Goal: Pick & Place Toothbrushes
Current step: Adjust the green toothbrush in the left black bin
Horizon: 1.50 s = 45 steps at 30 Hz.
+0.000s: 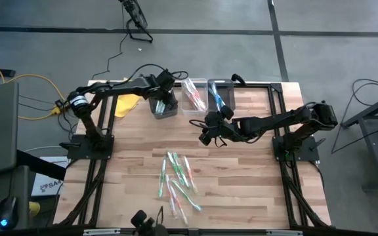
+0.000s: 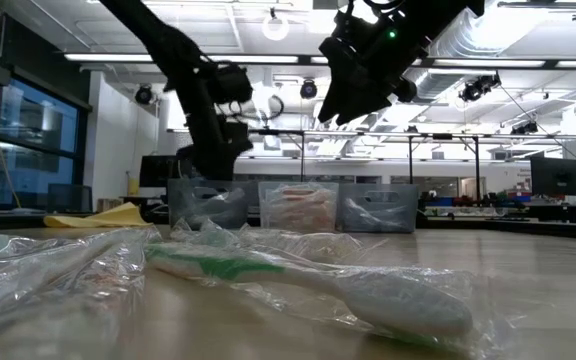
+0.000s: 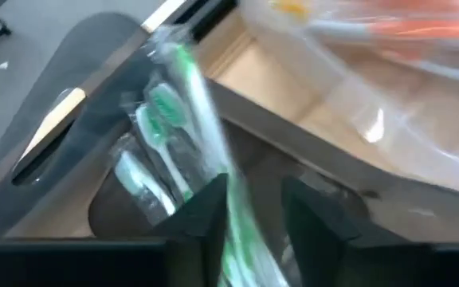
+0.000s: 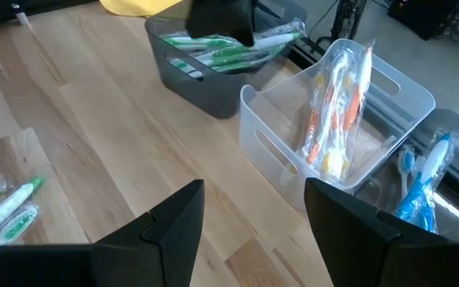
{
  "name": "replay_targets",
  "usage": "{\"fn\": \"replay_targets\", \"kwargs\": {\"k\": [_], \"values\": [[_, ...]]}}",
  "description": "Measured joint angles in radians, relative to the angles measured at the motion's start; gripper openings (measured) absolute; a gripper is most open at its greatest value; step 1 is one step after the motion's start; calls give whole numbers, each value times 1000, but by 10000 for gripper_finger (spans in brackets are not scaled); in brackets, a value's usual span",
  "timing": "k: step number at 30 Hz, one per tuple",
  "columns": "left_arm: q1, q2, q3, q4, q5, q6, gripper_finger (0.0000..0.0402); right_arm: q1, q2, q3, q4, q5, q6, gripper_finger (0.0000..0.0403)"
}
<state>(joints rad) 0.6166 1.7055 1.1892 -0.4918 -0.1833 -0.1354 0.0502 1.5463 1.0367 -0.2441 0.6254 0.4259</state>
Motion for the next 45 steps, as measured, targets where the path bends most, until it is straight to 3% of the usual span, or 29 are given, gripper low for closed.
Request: {"fn": "replay_targets", "kwargs": {"k": [5, 9, 14, 20, 22, 30, 38, 45], "values": [[36, 47, 0, 48, -21, -40, 182, 2, 0, 0, 0, -3, 0, 211], [47, 66, 0, 42, -16, -53, 198, 2, 0, 0, 0, -4, 0, 211], [44, 66, 0, 27, -14, -44, 158, 2, 0, 0, 0, -3, 0, 211], [44, 66, 0, 18, -12, -33, 36, 2, 0, 0, 0, -4, 0, 211], [44, 65, 0, 16, -11, -31, 15, 2, 0, 0, 0, -3, 0, 211], [44, 54, 3, -71, -76, -131, 15, 2, 0, 0, 0, -3, 0, 211], [61, 53, 2, -97, -66, -204, 12, 2, 0, -1, -1, 3, -3, 211], [56, 53, 9, -110, -68, -186, 74, 2, 0, -1, 0, 3, -3, 211]]}}
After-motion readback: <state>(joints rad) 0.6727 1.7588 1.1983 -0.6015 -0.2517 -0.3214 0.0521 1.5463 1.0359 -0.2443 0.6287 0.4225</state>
